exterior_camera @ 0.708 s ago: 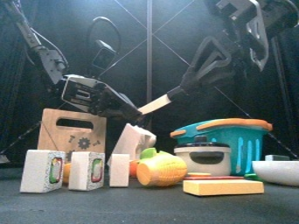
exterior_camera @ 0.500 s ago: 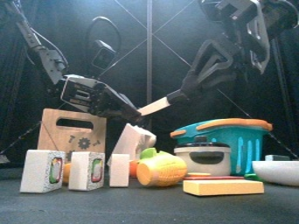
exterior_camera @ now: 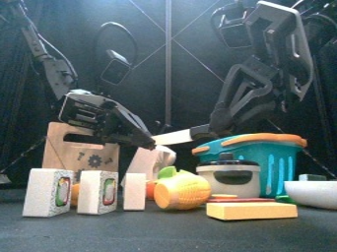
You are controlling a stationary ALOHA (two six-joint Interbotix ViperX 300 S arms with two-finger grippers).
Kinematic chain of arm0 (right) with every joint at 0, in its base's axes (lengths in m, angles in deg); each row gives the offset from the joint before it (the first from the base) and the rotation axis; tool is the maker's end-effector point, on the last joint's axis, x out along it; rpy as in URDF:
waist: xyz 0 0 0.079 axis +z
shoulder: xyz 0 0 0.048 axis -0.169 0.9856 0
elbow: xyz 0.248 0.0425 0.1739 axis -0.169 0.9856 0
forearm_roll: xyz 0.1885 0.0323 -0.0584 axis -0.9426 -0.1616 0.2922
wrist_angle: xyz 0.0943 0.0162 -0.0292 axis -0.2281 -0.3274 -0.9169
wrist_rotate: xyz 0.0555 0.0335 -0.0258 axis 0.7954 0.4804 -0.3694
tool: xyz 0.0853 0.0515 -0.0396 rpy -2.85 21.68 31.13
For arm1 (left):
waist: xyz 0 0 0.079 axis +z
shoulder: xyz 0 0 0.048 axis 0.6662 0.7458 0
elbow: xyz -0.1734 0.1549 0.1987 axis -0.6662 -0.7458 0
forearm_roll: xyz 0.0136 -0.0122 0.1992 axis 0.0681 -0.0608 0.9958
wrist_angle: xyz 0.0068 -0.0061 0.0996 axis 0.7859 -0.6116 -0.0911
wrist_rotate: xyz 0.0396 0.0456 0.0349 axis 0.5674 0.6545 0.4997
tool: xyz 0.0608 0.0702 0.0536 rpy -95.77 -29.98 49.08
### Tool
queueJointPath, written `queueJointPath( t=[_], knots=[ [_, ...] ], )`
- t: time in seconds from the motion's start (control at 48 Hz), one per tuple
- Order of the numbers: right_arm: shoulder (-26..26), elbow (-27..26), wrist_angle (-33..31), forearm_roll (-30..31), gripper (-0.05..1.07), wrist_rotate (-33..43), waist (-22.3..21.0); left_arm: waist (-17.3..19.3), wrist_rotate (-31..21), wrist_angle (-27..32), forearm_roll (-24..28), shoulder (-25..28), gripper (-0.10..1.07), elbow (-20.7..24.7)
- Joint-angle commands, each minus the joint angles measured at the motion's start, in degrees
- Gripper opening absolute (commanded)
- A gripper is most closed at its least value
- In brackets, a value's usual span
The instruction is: Cut corn
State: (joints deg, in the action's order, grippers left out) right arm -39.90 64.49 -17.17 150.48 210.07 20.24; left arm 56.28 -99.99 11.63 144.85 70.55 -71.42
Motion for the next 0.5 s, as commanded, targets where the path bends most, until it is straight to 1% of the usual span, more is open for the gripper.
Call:
queueJointPath(
  t=[0.0,0.208,0.333,0.479],
  knots=[
    [-0.2,-1.3,1.7,-0.4,0.45,0.1,0.4,-0.3,0.1,-0.7,-0.2,-0.2,0.48,0.8],
    [1.4,-2.2,4.2,-2.6,0.45,0.0,0.4,-1.2,0.1,-0.7,-0.6,2.2,0.48,1.9],
    [1.7,-2.0,4.5,-3.3,0.45,0.0,0.4,-1.2,0.1,-0.7,-1.1,3.7,0.48,2.8],
    [1.8,-2.0,4.7,-3.4,0.45,0.0,0.4,-1.2,0.1,-0.7,-1.1,4.0,0.48,3.4]
  ],
)
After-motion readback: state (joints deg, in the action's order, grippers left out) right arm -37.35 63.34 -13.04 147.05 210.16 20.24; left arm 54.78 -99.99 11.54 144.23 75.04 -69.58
